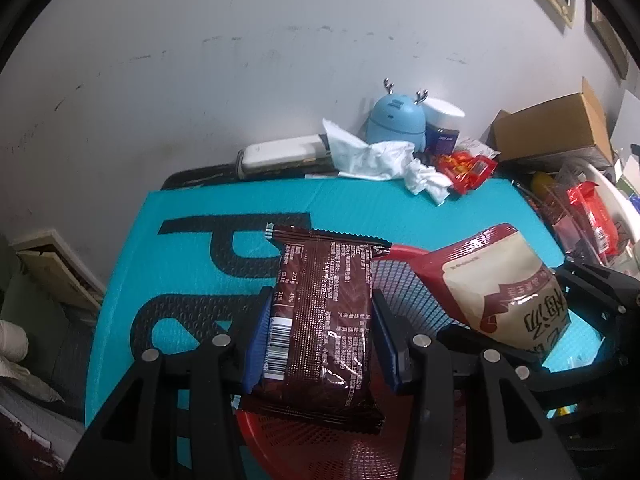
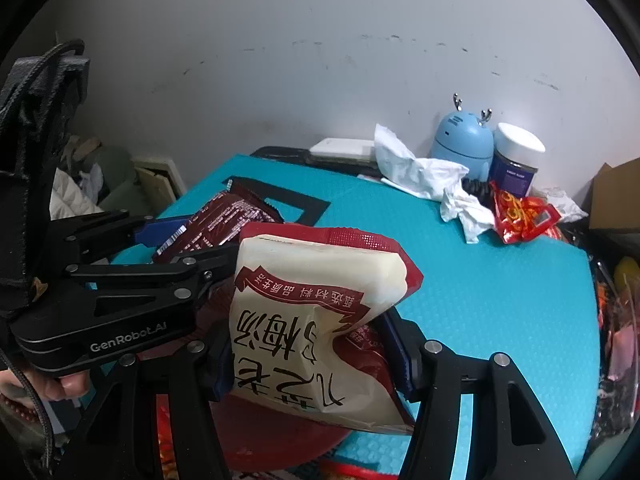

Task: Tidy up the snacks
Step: 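Lift the chocolate bar with the left tool while the right tool carries the bag toward the red basket, then open both tools over the red basket, dropping the chocolate bar and bag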

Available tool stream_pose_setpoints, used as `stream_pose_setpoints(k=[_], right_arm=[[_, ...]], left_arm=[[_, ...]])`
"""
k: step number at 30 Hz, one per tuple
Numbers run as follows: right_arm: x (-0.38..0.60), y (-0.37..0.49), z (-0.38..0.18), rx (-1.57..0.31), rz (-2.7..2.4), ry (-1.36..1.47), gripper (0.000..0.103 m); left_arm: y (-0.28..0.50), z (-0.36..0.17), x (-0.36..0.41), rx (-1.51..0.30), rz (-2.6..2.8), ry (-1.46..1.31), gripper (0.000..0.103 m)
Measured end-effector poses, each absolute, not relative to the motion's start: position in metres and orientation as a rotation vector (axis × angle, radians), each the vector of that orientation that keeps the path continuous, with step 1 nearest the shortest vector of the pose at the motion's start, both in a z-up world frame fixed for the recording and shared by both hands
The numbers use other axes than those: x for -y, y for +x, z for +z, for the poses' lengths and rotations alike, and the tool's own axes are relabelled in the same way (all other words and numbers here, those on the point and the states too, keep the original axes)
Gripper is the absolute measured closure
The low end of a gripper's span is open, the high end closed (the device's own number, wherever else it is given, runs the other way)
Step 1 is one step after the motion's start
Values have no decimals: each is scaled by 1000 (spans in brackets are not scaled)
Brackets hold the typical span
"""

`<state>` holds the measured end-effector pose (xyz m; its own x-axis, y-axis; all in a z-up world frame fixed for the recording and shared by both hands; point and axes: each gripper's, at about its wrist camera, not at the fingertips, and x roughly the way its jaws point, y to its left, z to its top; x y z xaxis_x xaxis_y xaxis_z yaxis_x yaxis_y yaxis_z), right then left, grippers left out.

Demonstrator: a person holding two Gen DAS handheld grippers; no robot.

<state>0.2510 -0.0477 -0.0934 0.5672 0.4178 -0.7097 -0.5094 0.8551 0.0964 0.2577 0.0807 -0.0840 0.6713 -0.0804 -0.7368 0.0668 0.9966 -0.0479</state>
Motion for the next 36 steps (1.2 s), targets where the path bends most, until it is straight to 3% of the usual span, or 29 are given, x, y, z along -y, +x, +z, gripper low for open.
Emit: stream_pose_setpoints(k=[18, 23, 27, 36], right_arm=[[46, 253, -101, -828, 505, -180, 40], [49, 253, -97, -842, 516, -174, 37], [46, 248, -92, -830, 528, -198, 25], [42, 241, -80, -796, 544, -201, 25]], left_arm=[[264, -91, -78, -896, -33, 12, 54], [260, -88, -80, -899, -36, -8, 51], [257, -83, -81, -892, -31, -10, 51], [247, -67, -85, -856, -25, -21, 51]])
